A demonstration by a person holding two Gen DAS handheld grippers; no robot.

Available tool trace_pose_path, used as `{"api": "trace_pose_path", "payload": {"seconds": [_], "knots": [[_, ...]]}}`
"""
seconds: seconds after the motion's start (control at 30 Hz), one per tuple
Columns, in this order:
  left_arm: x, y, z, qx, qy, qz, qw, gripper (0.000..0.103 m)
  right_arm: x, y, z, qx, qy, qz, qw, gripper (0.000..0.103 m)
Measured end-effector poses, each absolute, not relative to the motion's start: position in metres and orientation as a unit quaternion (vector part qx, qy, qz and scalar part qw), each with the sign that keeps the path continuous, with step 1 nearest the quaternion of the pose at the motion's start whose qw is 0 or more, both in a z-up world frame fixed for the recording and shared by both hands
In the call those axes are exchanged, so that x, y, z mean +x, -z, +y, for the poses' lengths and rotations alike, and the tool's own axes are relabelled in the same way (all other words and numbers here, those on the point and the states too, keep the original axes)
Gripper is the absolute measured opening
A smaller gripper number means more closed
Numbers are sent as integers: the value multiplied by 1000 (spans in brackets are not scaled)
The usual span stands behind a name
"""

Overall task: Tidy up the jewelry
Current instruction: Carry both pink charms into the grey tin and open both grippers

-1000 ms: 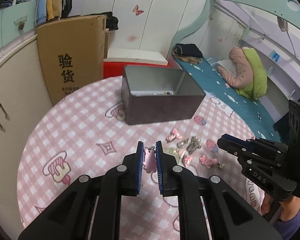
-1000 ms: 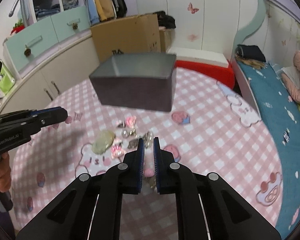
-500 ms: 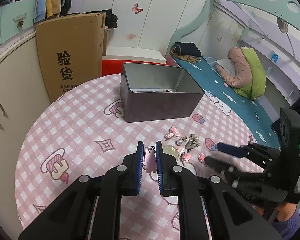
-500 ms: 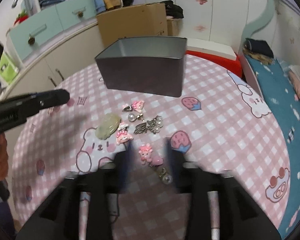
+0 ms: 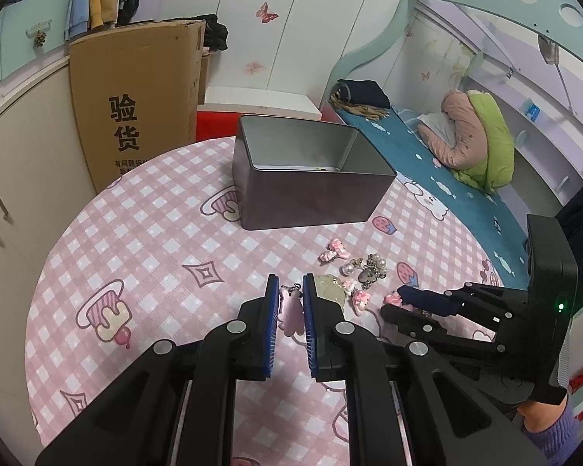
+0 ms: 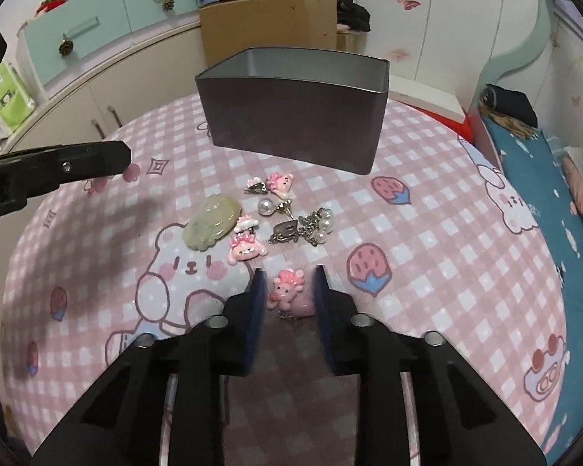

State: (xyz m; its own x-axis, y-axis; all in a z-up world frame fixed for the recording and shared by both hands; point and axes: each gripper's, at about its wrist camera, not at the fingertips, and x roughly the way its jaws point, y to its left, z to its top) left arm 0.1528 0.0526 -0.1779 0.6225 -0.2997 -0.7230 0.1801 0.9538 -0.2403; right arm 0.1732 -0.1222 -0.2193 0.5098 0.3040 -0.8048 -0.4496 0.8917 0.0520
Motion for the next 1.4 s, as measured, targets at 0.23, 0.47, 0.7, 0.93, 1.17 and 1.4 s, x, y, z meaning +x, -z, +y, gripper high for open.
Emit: {"api": "trace_pose_path", "payload": {"seconds": [0.23, 0.47, 0.7, 0.93, 1.17, 1.4], "knots": [[153, 172, 50, -69, 141, 407, 900, 11, 174, 214, -127, -59, -228, 446, 863, 18], [158, 158, 45, -66, 156, 394, 903, 11, 174, 195, -128, -55, -230, 429, 872, 17], [172, 129, 45, -69, 175, 369, 910, 11, 188, 157, -133, -47, -229, 393, 889, 17], [217, 93, 42, -69, 190, 349, 915, 11, 230, 106, -131, -19, -238, 347, 907, 17], [281, 114, 46, -114, 182, 409, 887, 11, 283, 107, -122, 19, -236, 367, 899, 17], [304, 151, 41, -122, 167, 458, 865, 11, 308, 145, -112, 29, -234, 406, 883, 17]]}}
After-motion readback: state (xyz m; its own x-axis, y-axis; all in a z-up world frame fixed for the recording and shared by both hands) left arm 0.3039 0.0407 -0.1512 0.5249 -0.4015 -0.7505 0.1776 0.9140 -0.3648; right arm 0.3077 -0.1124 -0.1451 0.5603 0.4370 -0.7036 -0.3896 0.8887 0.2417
